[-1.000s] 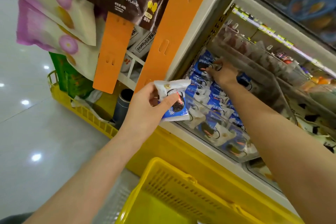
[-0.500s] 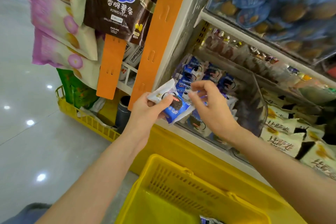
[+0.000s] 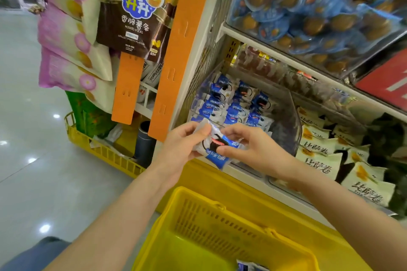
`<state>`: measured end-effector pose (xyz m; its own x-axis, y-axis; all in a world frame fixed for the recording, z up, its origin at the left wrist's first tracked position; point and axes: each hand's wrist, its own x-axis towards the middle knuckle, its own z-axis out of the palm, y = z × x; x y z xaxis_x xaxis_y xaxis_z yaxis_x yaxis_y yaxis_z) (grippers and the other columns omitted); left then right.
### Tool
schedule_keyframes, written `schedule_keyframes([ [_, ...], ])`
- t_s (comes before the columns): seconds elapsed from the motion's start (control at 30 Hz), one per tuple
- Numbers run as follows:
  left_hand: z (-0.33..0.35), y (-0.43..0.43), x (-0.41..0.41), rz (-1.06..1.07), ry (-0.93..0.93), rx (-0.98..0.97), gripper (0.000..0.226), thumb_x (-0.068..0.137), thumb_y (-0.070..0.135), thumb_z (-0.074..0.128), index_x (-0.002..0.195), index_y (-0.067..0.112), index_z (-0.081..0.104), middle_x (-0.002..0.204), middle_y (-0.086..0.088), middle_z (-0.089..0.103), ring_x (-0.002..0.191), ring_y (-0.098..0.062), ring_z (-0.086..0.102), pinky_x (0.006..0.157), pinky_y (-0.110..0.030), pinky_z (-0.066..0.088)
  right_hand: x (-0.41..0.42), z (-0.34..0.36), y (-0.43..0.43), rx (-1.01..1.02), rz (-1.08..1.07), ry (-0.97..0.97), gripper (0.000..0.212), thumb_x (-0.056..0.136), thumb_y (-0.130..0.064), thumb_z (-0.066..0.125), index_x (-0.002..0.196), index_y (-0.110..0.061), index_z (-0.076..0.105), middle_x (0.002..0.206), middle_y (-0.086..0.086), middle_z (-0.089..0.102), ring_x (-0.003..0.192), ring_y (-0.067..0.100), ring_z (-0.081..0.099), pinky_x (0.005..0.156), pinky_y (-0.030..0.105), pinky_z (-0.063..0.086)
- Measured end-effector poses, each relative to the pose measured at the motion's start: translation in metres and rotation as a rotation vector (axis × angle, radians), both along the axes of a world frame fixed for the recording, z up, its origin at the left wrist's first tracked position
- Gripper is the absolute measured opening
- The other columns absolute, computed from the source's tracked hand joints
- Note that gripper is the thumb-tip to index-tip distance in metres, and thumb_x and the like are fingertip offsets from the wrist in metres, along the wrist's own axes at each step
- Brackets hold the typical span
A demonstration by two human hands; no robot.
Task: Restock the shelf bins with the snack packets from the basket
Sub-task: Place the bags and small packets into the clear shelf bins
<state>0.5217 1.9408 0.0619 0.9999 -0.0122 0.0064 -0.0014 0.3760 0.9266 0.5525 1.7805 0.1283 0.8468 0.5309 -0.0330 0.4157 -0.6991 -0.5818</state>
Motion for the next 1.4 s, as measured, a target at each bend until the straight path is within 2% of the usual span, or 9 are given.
schedule_keyframes([
  [0.1, 0.004, -0.006, 0.004, -0.034, 0.01, -0.121, 0.043, 0.071, 0.036, 0.064, 0.108, 0.014, 0.061, 0.094, 0.0, 0.07, 0.08, -0.01, 0.067, 0.068, -0.022, 0.052, 0.004, 0.001, -0.003, 0.153, -0.073, 0.076, 0.021, 0.08, -0.027, 0.07, 0.1, -0.023, 0.062, 0.096, -0.006, 0.069, 0.088, 0.004, 0.065, 0.08, 0.019, 0.052],
  [0.23, 0.004, -0.01, 0.007, -0.002, 0.017, -0.002, 0.046, 0.071, 0.027, 0.071, 0.113, 0.016, 0.056, 0.108, -0.006, 0.066, 0.092, -0.013, 0.067, 0.069, -0.022, 0.054, 0.011, -0.006, -0.007, 0.367, -0.257, 0.25, 0.04, 0.08, -0.03, 0.07, 0.111, -0.013, 0.052, 0.1, 0.004, 0.071, 0.096, 0.022, 0.068, 0.089, 0.041, 0.054],
  [0.4, 0.006, -0.004, 0.011, 0.13, -0.255, 0.66, 0.035, 0.081, 0.02, 0.069, 0.113, 0.027, 0.058, 0.108, 0.011, 0.06, 0.097, -0.002, 0.058, 0.076, -0.019, 0.052, 0.018, 0.0, -0.01, 0.167, -0.098, -0.022, 0.044, 0.072, -0.027, 0.078, 0.109, -0.029, 0.054, 0.105, -0.014, 0.064, 0.092, -0.004, 0.062, 0.078, 0.013, 0.049],
  [0.57, 0.014, -0.004, 0.026, 0.135, -0.402, 0.867, 0.041, 0.088, 0.025, 0.059, 0.127, 0.029, 0.046, 0.115, 0.016, 0.049, 0.104, 0.001, 0.05, 0.085, -0.019, 0.044, 0.038, 0.017, -0.008, -0.055, 0.004, -0.199, 0.028, 0.073, -0.037, 0.071, 0.1, -0.034, 0.062, 0.081, -0.017, 0.062, 0.057, -0.011, 0.053, 0.049, 0.005, 0.038],
  [0.63, 0.013, -0.001, 0.038, 0.22, -0.457, 0.945, 0.044, 0.093, 0.025, 0.051, 0.135, 0.027, 0.038, 0.126, 0.011, 0.047, 0.115, -0.002, 0.043, 0.096, -0.021, 0.036, 0.061, 0.023, -0.013, 0.03, -0.156, -0.241, 0.021, 0.078, -0.036, 0.069, 0.098, -0.035, 0.062, 0.09, -0.016, 0.061, 0.065, -0.005, 0.056, 0.053, 0.008, 0.04],
  [0.73, 0.006, 0.001, 0.054, 0.272, -0.535, 1.141, 0.034, 0.097, 0.029, 0.041, 0.131, 0.024, 0.043, 0.123, 0.007, 0.053, 0.113, -0.007, 0.042, 0.095, -0.019, 0.025, 0.103, 0.02, -0.011, 0.13, -0.428, -0.292, 0.028, 0.084, -0.036, 0.066, 0.109, -0.024, 0.063, 0.112, -0.002, 0.061, 0.095, 0.012, 0.057, 0.079, 0.026, 0.045],
  [0.87, -0.008, 0.0, 0.064, 0.245, -0.637, 1.45, 0.033, 0.099, 0.032, 0.028, 0.113, 0.022, 0.057, 0.108, 0.006, 0.063, 0.102, -0.013, 0.053, 0.097, -0.031, 0.031, 0.151, -0.012, 0.016, 0.089, -0.409, -0.244, 0.038, 0.087, -0.03, 0.064, 0.121, -0.011, 0.06, 0.127, 0.004, 0.057, 0.114, 0.018, 0.054, 0.089, 0.023, 0.038],
  [1.1, -0.015, 0.004, 0.07, 0.334, -0.761, 1.443, 0.031, 0.094, 0.027, 0.034, 0.095, 0.018, 0.064, 0.086, 0.004, 0.066, 0.081, -0.016, 0.06, 0.082, -0.036, 0.048, 0.21, -0.034, 0.032, 0.247, -0.533, -0.156, 0.036, 0.088, -0.027, 0.064, 0.118, -0.01, 0.058, 0.127, 0.012, 0.056, 0.118, 0.027, 0.053, 0.099, 0.035, 0.044],
  [1.4, -0.016, 0.005, 0.072, 0.336, -0.761, 1.446, 0.026, 0.093, 0.025, 0.039, 0.093, 0.017, 0.064, 0.084, 0.002, 0.066, 0.079, -0.017, 0.059, 0.079, -0.035, 0.047, 0.22, -0.053, 0.035, 0.096, -0.433, -0.348, 0.032, 0.087, -0.023, 0.065, 0.114, -0.007, 0.063, 0.127, 0.012, 0.058, 0.114, 0.025, 0.055, 0.085, 0.024, 0.039],
])
